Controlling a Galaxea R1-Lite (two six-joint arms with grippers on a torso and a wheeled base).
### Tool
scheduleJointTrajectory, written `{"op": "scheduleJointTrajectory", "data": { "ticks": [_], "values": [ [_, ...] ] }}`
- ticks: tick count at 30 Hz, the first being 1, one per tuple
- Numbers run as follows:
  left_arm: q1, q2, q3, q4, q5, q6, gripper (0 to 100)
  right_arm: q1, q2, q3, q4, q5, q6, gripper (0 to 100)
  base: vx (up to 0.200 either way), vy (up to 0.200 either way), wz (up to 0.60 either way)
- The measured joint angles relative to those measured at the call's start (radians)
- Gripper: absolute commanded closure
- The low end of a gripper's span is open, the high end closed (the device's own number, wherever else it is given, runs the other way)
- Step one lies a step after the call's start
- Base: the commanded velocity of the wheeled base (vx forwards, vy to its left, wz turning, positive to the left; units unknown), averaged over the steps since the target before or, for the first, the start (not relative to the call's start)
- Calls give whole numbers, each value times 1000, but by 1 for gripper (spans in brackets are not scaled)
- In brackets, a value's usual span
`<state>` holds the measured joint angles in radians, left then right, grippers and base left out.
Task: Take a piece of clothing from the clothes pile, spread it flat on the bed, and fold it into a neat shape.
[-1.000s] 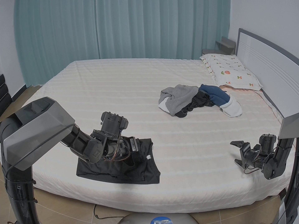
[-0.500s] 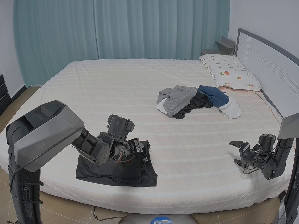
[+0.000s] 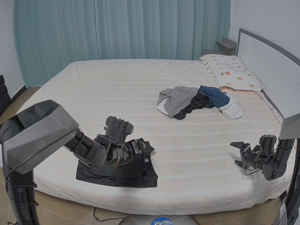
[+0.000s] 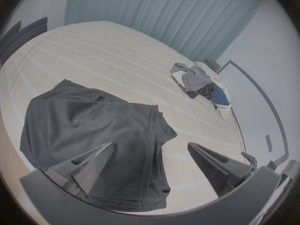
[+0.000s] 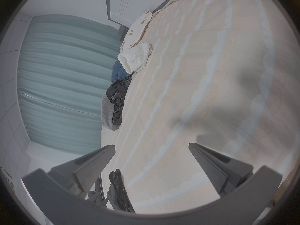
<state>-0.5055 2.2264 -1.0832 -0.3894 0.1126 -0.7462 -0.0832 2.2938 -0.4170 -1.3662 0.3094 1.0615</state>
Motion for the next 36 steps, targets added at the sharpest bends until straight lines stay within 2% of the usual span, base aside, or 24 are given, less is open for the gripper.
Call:
{"op": "scheduleJointTrajectory", "data": {
  "ticks": [3,6,13,21,29,36],
  "values": [
    [11,-27,27,-3,3,-30,0,1,0,0,0,0,0,0,0,0,0],
    [45,-64,53,-3,-8,-86,0,1,0,0,0,0,-1,0,0,200,0],
    [142,-114,107,-4,-113,-158,0,1,0,-1,1,-1,-3,0,0,200,0],
    [242,-127,129,-5,-191,-169,0,6,2,-5,0,-5,-25,0,0,200,0],
    [291,-123,132,-5,-231,-168,0,82,-26,36,-78,-11,-32,0,0,200,0],
    [305,-109,131,-6,-238,-168,0,194,-51,78,-117,-16,-37,0,0,200,0]
  ]
}}
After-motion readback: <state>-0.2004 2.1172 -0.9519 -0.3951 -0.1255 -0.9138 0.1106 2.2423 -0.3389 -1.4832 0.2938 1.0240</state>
